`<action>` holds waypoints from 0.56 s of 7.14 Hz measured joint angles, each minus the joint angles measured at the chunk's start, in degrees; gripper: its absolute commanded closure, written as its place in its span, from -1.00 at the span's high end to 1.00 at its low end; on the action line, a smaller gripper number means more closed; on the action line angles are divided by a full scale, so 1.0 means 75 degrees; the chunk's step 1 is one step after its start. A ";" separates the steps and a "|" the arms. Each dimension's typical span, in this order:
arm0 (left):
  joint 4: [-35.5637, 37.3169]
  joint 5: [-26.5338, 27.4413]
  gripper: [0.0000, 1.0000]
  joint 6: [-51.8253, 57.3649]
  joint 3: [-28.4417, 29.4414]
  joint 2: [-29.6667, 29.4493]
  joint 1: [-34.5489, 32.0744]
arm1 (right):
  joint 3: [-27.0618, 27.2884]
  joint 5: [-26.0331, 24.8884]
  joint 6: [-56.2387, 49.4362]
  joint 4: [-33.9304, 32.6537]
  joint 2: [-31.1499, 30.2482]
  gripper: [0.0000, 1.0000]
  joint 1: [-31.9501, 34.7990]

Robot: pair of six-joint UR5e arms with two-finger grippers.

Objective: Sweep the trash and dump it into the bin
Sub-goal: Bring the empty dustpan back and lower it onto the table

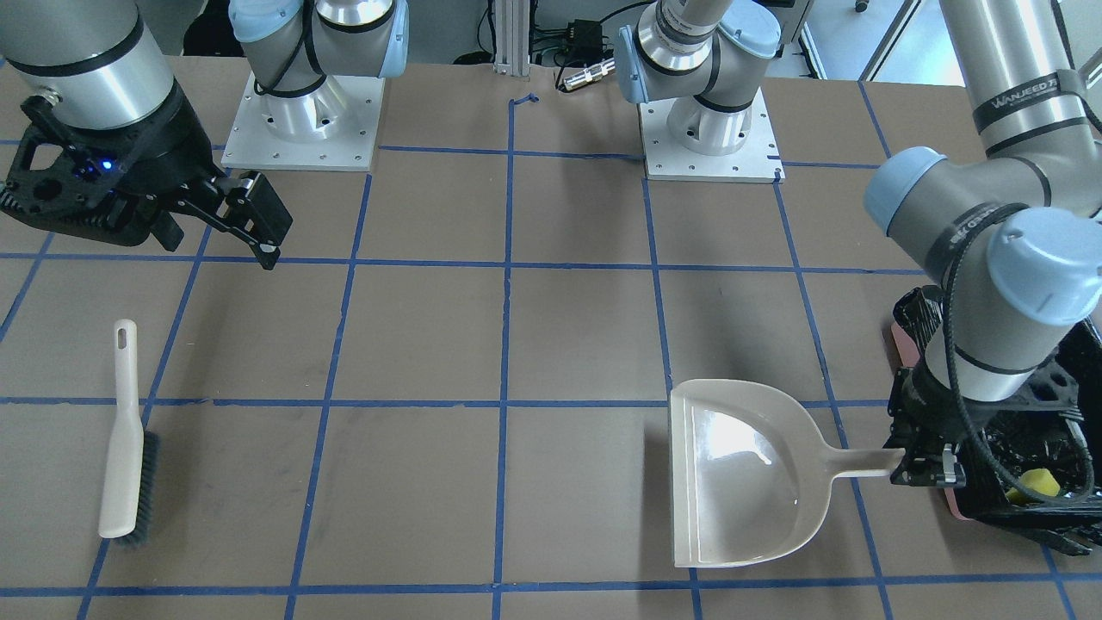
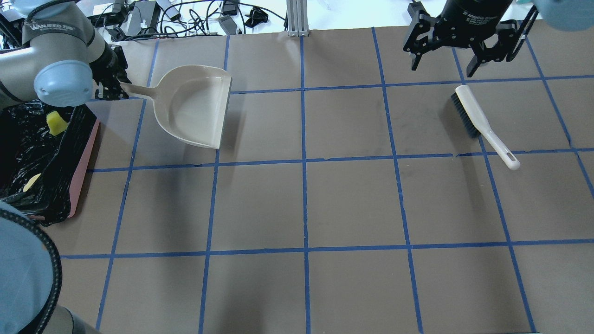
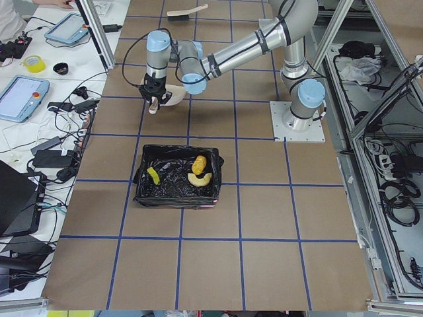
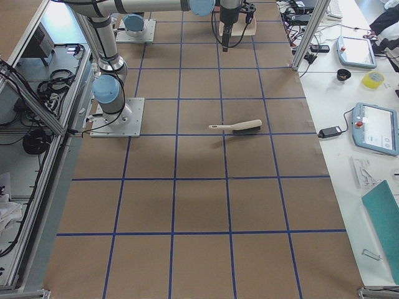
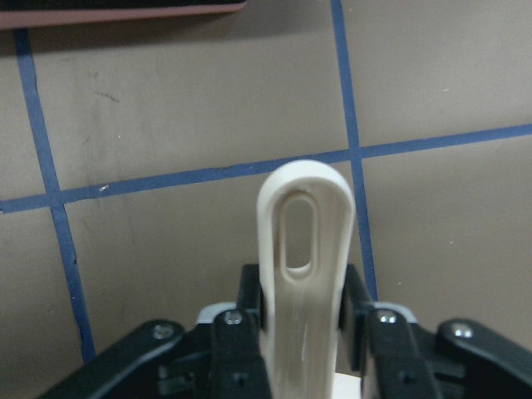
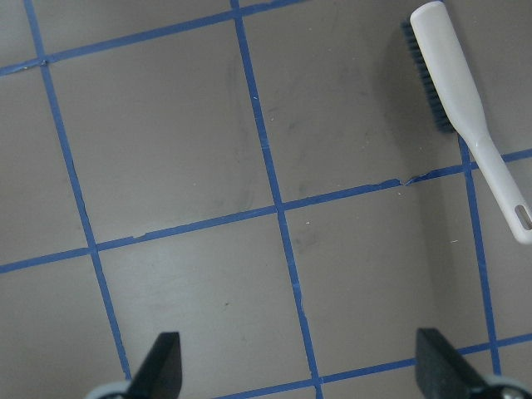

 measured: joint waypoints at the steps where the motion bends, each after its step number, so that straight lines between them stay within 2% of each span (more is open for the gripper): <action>1: 0.0010 0.0002 -1.00 -0.0141 0.0020 -0.0212 -0.0028 | 0.0000 0.0003 -0.0004 -0.0016 -0.0061 1.00 0.0000; 4: 0.0047 -0.0051 -1.00 -0.0442 0.0139 -0.0593 -0.0072 | 0.0001 0.0028 -0.0020 -0.0029 -0.0111 1.00 0.0010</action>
